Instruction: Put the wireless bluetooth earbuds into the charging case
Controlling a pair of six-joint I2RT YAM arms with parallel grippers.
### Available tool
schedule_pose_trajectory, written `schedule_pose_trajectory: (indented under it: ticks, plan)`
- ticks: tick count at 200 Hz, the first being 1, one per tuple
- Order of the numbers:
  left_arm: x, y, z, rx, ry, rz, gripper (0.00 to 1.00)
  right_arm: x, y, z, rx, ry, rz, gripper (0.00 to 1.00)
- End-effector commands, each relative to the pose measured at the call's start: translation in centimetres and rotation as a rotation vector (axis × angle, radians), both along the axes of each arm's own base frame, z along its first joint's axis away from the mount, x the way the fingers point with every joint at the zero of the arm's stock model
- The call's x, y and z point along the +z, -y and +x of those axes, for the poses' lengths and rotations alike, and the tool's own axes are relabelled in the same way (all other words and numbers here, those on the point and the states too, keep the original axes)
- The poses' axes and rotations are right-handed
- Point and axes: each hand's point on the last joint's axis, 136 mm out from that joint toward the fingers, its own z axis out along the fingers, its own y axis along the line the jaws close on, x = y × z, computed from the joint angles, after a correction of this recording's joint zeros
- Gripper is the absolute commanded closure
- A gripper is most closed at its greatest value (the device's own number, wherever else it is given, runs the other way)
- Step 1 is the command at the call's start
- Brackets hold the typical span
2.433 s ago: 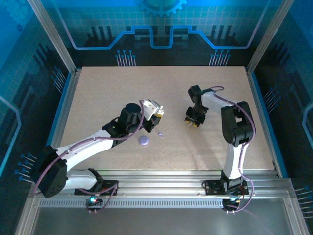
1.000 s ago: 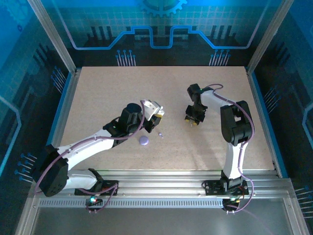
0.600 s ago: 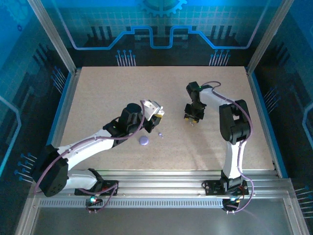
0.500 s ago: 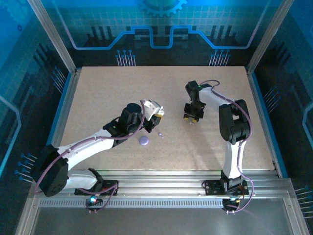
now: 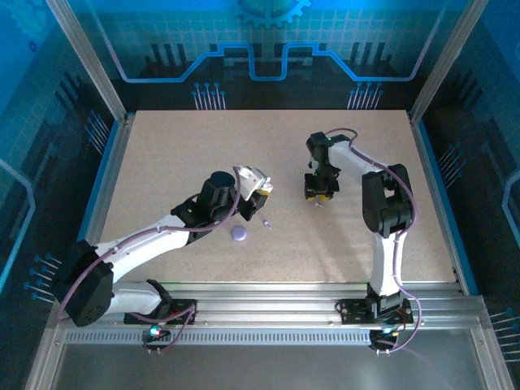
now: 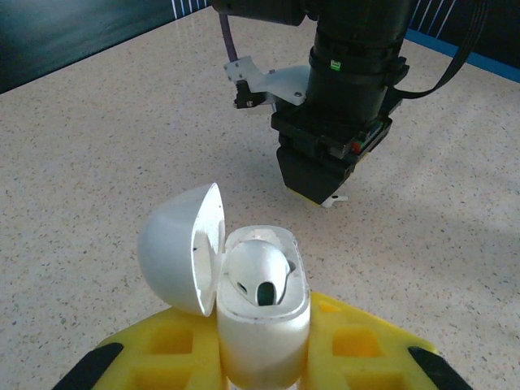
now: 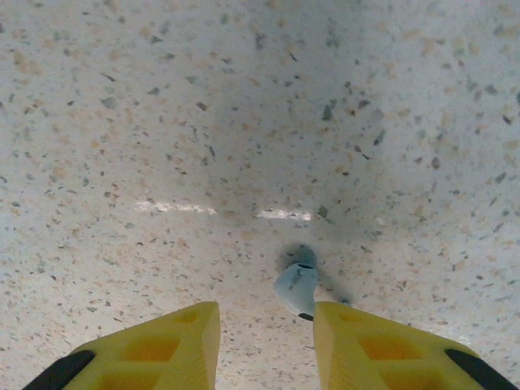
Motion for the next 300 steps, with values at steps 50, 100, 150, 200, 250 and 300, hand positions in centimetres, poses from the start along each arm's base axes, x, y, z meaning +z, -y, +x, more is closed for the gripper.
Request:
schedule_pose_trajectory:
  ticks: [50,100,150,200,250,300]
  plan:
    - [2.8,-0.2,0.4,0.020,0.043,-0.027,0.85,-0.9,-0.4,-0.7,0.280,-0.048,-0.012,0.64]
    - [3.0,-0.3,0.4,0.023,0.040,-0.027,0.85,-1.5,0.5,-0.9,0.369,-0.076,-0.061,0.64]
    - [3.0,-0.4,0.3,0.025,0.033,-0.033,0.85,-1.7,0.6,-0.8,0.391,-0.082,-0.069,0.68]
    - [3.0,-0.2,0.3,0.022,0.034,-0.036,0.85,-2.0,0.5,-0.5,0.408,-0.083,-0.071,0.72]
    - [2.9,-0.4,0.2,0.024,0.031,-0.031,0.85,-2.3,0.9,-0.5,0.423,-0.099,-0.092,0.70]
    - [2.6,-0.3,0.2,0.019,0.029,-0.030,0.85,-2.7,1.6,-0.7,0.438,-0.115,-0.129,0.71]
